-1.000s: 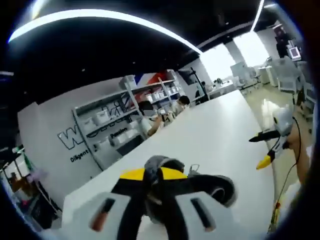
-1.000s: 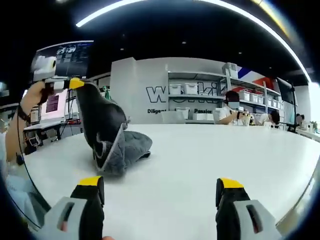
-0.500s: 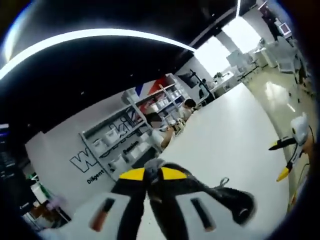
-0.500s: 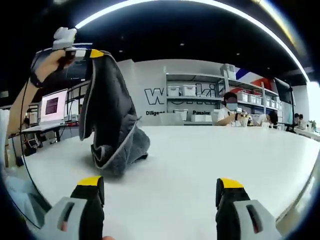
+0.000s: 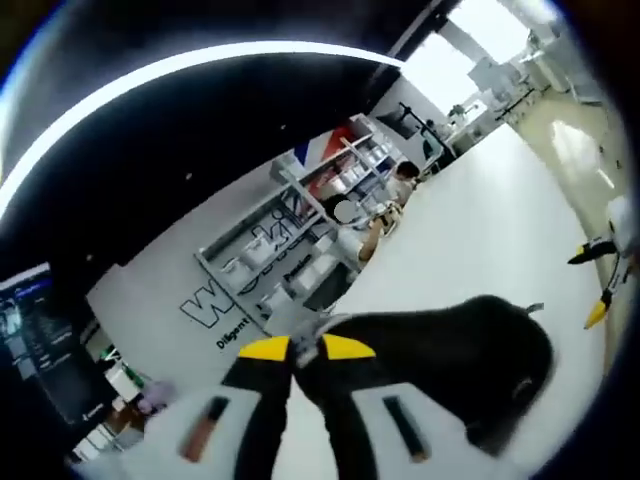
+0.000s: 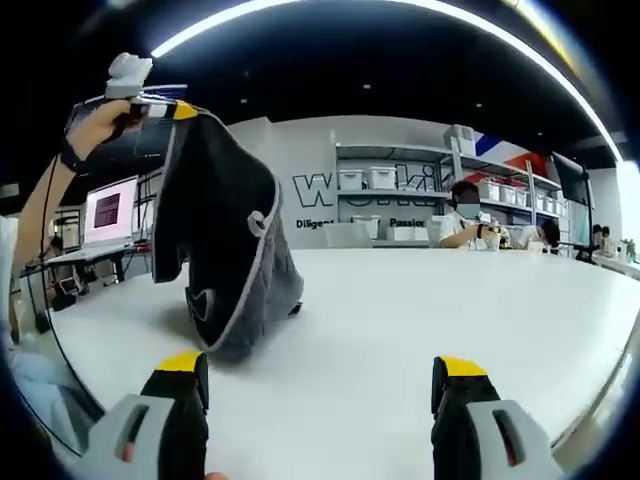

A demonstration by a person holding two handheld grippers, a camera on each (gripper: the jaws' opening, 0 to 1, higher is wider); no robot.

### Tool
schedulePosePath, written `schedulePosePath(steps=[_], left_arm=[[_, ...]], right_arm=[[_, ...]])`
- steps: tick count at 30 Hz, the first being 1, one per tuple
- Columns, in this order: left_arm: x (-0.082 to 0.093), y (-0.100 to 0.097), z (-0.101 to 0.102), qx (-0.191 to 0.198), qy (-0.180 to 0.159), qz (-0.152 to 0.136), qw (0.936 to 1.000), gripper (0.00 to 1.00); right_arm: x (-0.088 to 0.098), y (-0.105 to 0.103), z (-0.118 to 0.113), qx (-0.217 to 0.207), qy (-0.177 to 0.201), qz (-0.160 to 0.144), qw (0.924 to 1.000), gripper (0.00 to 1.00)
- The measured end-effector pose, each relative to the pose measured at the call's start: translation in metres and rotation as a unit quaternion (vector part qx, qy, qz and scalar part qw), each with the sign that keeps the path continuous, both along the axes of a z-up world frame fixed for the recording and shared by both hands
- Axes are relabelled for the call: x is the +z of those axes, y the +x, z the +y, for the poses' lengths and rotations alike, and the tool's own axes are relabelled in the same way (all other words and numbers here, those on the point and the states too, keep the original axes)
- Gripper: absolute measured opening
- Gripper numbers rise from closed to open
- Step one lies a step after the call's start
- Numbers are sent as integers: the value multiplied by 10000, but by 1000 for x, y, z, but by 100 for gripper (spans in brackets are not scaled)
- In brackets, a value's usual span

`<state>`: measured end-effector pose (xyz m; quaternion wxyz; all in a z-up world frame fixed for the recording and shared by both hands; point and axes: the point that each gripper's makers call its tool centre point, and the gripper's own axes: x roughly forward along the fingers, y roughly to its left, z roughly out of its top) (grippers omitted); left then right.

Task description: Fold the towel on the table until its edges align and the towel forms a compact rectangular stack.

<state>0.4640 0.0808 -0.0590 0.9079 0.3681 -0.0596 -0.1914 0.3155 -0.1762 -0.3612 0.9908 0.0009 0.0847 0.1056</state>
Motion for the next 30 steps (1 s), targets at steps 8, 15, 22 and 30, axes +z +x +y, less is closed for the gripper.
schedulePosePath(steps=[8, 15, 22, 30], left_arm=[[-40, 51, 29, 470, 28, 497, 9977, 12], [-25, 64, 24, 552, 1, 355, 9978, 13], [14, 59, -37, 228, 458, -45, 9987, 13], [55, 57, -115, -58, 735, -352, 9967, 11]], right_arm=[[-2, 1, -3, -31, -9, 27, 10000, 97], [-2, 3, -7, -81, -2, 32, 10000, 97], [0, 2, -8, -87, 24, 0, 10000, 97], [5, -8, -22, -228, 69, -87, 9997, 97]])
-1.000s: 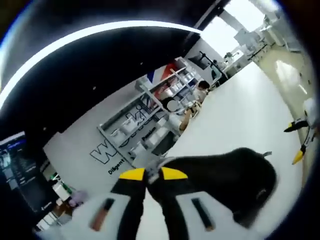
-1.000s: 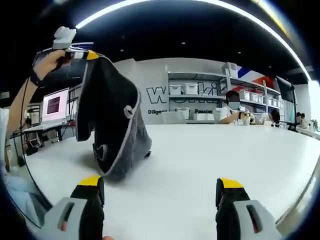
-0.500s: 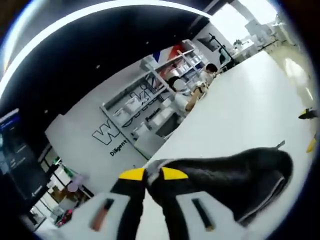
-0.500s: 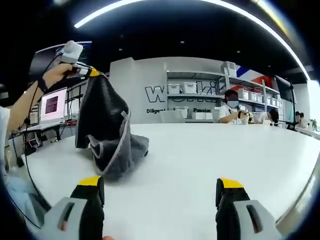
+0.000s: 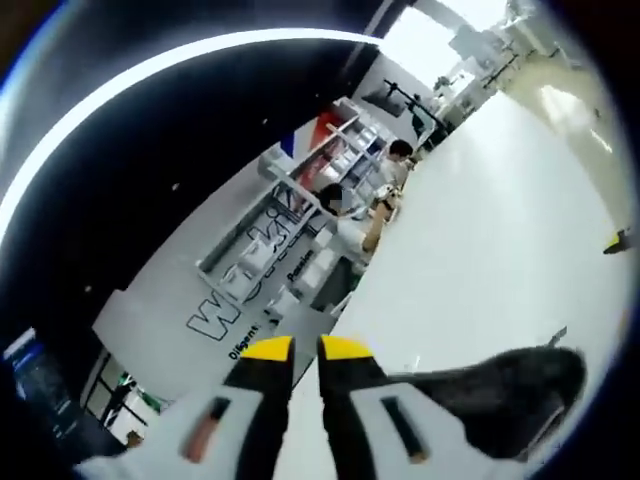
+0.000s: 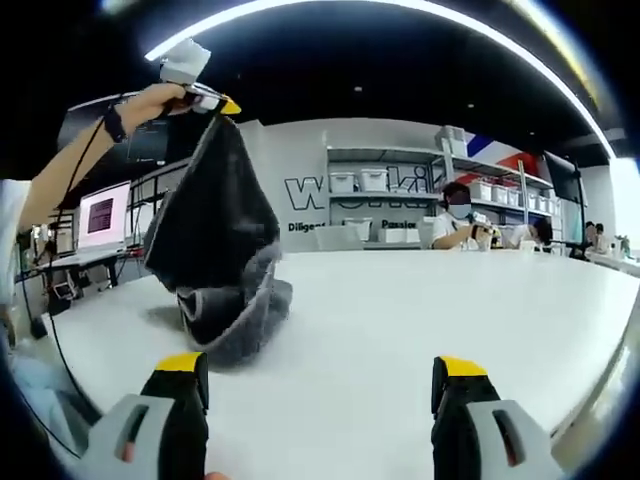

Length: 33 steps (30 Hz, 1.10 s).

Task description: Fold the towel on the table until its edges align and the towel forms a compact rectangular stack.

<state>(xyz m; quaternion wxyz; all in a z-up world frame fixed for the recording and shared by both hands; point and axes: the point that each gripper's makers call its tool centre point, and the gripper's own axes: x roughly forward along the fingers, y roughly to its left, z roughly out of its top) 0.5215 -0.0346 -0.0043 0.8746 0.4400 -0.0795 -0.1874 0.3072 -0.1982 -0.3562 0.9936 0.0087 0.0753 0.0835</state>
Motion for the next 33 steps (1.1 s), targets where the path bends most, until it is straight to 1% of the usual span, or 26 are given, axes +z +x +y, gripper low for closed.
schedulePosePath(steps=[2, 3, 4, 5, 7, 9, 10, 12, 13, 14, 15, 16, 17, 18, 20, 21, 22, 24, 26, 27, 28, 29, 30, 31, 32, 33], left_arm=[[5, -2, -21, -173, 6, 48, 9998, 11], [6, -4, -35, -301, -5, 124, 9995, 11], [3, -7, -48, -415, 32, 218, 9989, 11], [-2, -10, -57, -495, 87, 285, 9983, 11], [-18, -17, -70, -752, 22, 561, 9956, 11], [-35, -21, -71, -881, -30, 830, 9926, 11], [-47, -21, -68, -892, -38, 975, 9912, 11], [-66, -19, -57, -834, -68, 1181, 9895, 11], [-78, -17, -47, -796, -50, 1266, 9887, 12], [-85, -17, -42, -763, -32, 1330, 9882, 12], [-94, -14, -30, -706, -71, 1422, 9873, 12], [-98, -11, -23, -676, -100, 1489, 9865, 12], [-109, -10, -9, -629, -176, 1626, 9845, 12], [-116, -8, 3, -585, -192, 1675, 9839, 12], [-130, -12, 22, -536, -242, 1781, 9822, 13], [-138, -18, 32, -550, -291, 1856, 9806, 13], [-144, -25, 39, -584, -503, 1950, 9778, 13], [-154, -38, 53, -682, -787, 2075, 9727, 13], [-162, -55, 71, -772, -1204, 2126, 9666, 14], [-167, -63, 82, -761, -1441, 2099, 9640, 14], [-176, -77, 95, -779, -1603, 2070, 9620, 14], [-180, -83, 103, -739, -1738, 2039, 9606, 14], [-194, -96, 118, -666, -1833, 1999, 9602, 15], [-205, -105, 129, -551, -2005, 1970, 9581, 15], [-220, -115, 139, -480, -2014, 1994, 9578, 15], [-237, -125, 149, -339, -2108, 2084, 9545, 15]], right_arm=[[1, -2, -5, -61, 23, -30, 10000, 97], [2, -4, -7, -86, 34, -41, 9999, 97], [2, -5, -8, -99, 37, -46, 9999, 97], [3, -6, -9, -116, 35, -55, 9999, 97], [4, -9, -13, -140, 40, -78, 9999, 97], [3, -10, -17, -163, 54, -92, 9998, 97], [3, -10, -19, -177, 61, -90, 9998, 97], [1, -10, -21, -205, 54, -68, 9998, 97], [-1, -9, -21, -218, 47, -49, 9997, 97], [-2, -8, -21, -219, 36, -23, 9998, 97], [-4, -7, -21, -210, 25, 3, 9998, 97], [-5, -6, -20, -193, 20, 22, 9998, 97], [-6, -6, -18, -165, 21, 34, 9999, 97], [-6, -6, -17, -144, 24, 37, 9999, 97], [-7, -4, -12, -83, 28, 41, 10000, 97], [-7, -3, -11, -65, 25, 40, 10000, 97], [-7, -1, -9, -47, 23, 49, 10000, 97], [-9, 2, -4, -1, 19, 69, 10000, 97], [-11, 5, 1, 47, 7, 99, 9999, 97], [-12, 6, 4, 87, -12, 120, 9999, 97], [-12, 7, 6, 109, -19, 129, 9999, 97], [-13, 8, 8, 131, -25, 141, 9998, 97], [-13, 9, 11, 169, -42, 158, 9997, 97], [-14, 10, 13, 193, -55, 172, 9996, 97], [-14, 11, 16, 218, -73, 185, 9996, 97], [-14, 12, 18, 235, -85, 197, 9995, 97]])
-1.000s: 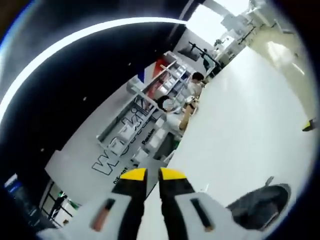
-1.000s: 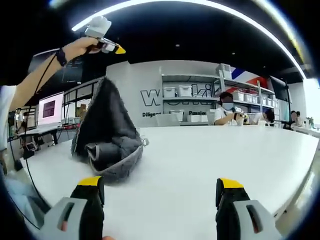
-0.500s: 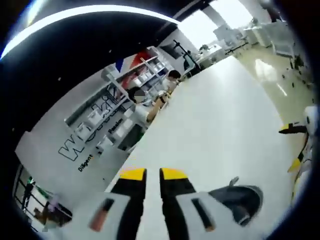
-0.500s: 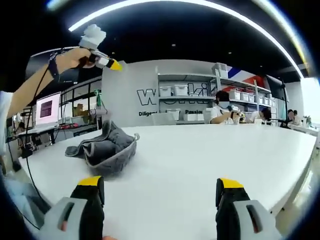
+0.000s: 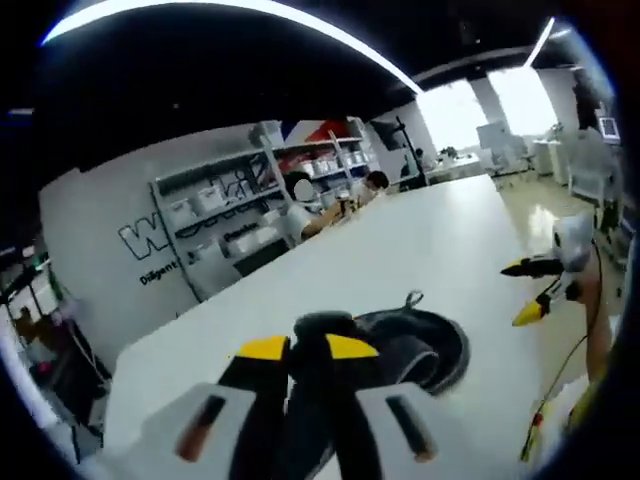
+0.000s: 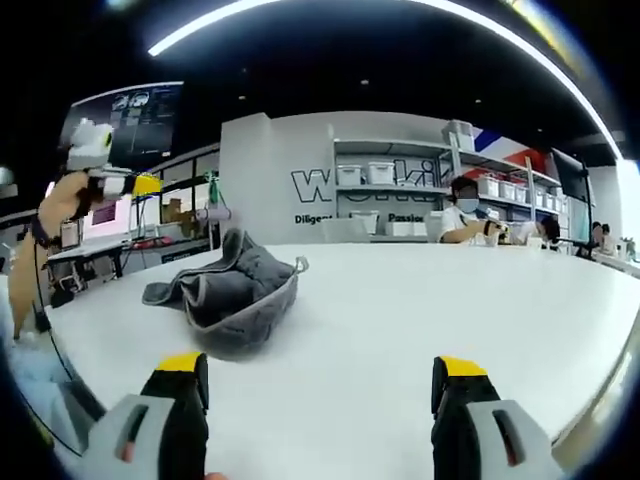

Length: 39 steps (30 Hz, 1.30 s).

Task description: Fold the towel on the table until its edges align and the towel forms a compact rectangular stack.

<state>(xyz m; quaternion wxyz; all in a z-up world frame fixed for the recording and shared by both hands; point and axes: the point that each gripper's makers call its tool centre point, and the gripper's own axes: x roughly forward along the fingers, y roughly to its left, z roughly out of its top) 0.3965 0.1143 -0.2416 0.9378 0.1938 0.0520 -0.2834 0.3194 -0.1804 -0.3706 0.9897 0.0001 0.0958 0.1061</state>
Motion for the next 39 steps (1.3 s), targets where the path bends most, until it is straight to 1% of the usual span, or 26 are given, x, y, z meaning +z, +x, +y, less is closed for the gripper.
schedulePosePath(steps=[2, 4, 5, 6, 7, 8, 11, 12, 15, 16, 20, 23, 28, 32, 39], left_arm=[[-32, -17, 15, 180, -178, 221, 9994, 17], [-65, -32, 27, 381, -468, 559, 9966, 21], [-73, -36, 30, 438, -560, 637, 9954, 25], [-86, -44, 37, 564, -726, 731, 9931, 29], [-91, -48, 41, 657, -842, 768, 9913, 32], [-100, -55, 48, 841, -960, 834, 9883, 34], [-118, -67, 55, 987, -932, 986, 9858, 47], [-123, -72, 56, 1002, -929, 1070, 9848, 54], [-132, -81, 55, 976, -997, 1163, 9834, 67], [-135, -84, 55, 971, -1014, 1222, 9825, 69], [-143, -87, 63, 1141, -1040, 1353, 9787, 82], [-147, -86, 69, 1228, -1059, 1371, 9772, 88], [-156, -85, 76, 1342, -1067, 1487, 9739, 92], [-158, -87, 75, 1334, -1156, 1590, 9714, 97], [-160, -88, 76, 1329, -1105, 1626, 9714, 99]], right_arm=[[-1, 2, 5, 40, -40, 27, 10000, 97], [-2, 5, 10, 90, -88, 70, 9999, 97], [-2, 6, 12, 122, -110, 86, 9998, 97], [-3, 7, 15, 156, -129, 104, 9997, 97], [-3, 8, 19, 209, -164, 135, 9996, 97], [-4, 8, 21, 236, -185, 151, 9994, 97], [-3, 9, 28, 312, -254, 172, 9990, 97], [-3, 10, 30, 340, -272, 174, 9989, 97], [-4, 10, 37, 424, -315, 194, 9984, 97], [-5, 10, 39, 452, -332, 205, 9982, 97], [-8, 12, 43, 485, -365, 259, 9978, 97], [-9, 12, 44, 488, -390, 281, 9976, 97], [-10, 13, 46, 500, -428, 309, 9974, 97], [-11, 13, 46, 480, -447, 330, 9973, 97], [-12, 12, 48, 491, -462, 344, 9971, 97]])
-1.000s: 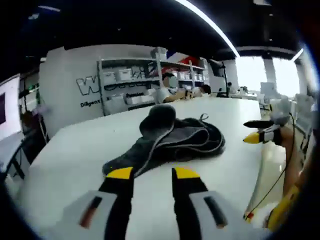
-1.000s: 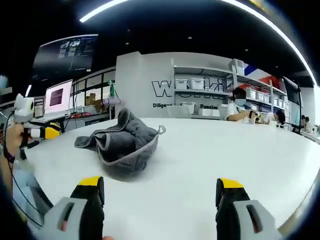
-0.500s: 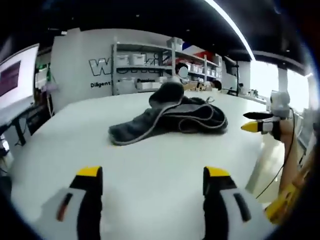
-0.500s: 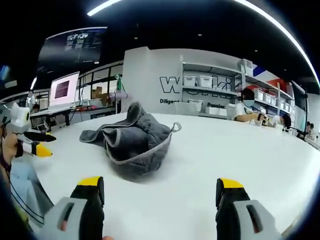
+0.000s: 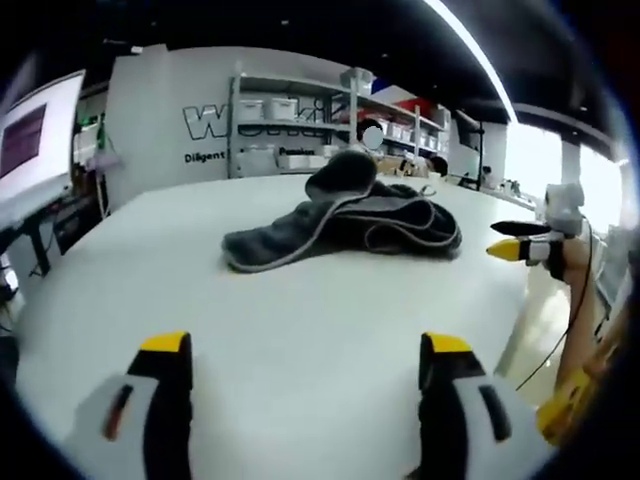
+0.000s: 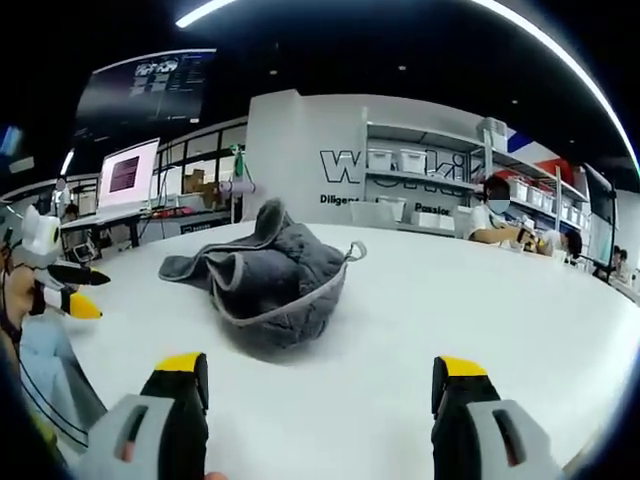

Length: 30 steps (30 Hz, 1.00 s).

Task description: Fold the towel on the table until its edges align and the towel forms a compact rectangular stack.

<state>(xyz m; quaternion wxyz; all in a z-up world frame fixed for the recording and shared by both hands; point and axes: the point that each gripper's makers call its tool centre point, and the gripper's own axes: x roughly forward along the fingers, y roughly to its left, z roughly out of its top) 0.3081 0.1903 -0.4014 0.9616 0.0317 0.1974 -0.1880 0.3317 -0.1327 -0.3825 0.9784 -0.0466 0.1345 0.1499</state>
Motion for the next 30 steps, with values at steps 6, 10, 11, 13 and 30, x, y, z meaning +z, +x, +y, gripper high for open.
schedulePosePath(steps=[6, 10, 11, 13, 30], left_arm=[[1, -2, -1, -20, 23, -10, 10000, 99], [0, -2, 1, 7, 37, 3, 10000, 99], [0, -2, 1, 8, 39, 11, 10000, 99], [0, -2, 1, 3, 39, 17, 10000, 99], [7, 82, -1, -870, 666, 247, 9937, 66]], right_arm=[[0, 0, 1, 16, -3, 2, 10000, 97], [-1, 0, 1, 16, 2, 8, 10000, 97], [-1, 0, 1, 15, 2, 9, 10000, 97], [-1, 0, 0, 13, 6, 9, 10000, 97], [3, -5, -2, 7, 74, -64, 10000, 97]])
